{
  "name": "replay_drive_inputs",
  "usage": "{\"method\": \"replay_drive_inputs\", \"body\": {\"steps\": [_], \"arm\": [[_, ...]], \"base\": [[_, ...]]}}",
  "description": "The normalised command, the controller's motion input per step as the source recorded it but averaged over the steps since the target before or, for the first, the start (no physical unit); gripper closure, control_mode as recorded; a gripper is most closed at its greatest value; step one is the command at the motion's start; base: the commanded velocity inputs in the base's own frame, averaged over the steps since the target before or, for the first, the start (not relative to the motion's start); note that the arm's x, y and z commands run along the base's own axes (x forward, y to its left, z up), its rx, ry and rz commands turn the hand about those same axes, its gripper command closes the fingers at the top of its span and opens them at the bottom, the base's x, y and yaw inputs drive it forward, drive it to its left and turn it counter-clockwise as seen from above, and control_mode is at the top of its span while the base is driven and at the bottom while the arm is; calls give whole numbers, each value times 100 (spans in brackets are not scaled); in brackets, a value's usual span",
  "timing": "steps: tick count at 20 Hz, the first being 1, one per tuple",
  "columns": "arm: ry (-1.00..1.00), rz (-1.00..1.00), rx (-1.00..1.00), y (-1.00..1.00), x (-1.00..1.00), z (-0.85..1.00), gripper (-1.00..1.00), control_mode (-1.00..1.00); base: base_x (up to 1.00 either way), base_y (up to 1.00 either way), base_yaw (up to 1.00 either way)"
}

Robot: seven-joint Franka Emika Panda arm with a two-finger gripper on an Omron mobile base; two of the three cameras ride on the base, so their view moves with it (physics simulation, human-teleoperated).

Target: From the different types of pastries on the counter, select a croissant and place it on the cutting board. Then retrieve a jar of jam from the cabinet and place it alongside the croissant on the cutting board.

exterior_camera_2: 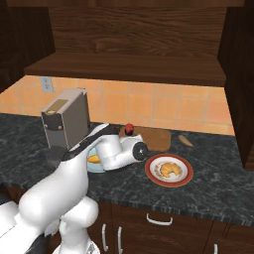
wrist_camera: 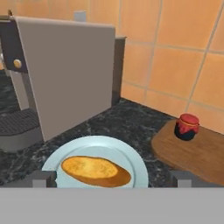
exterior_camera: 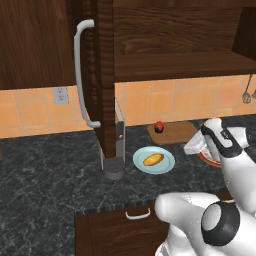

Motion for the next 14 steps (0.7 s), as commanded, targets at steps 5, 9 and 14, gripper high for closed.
{"method": "replay_drive_inputs", "body": {"steps": [5,9,14], "arm": [[18,-2,-1,-28,-46,75,-100,-100],[31,0,-11,-26,-25,79,-100,-100],[35,0,-17,-10,-46,21,-100,-100]], "base": [[0,0,0],[0,0,0],[0,0,0]]}}
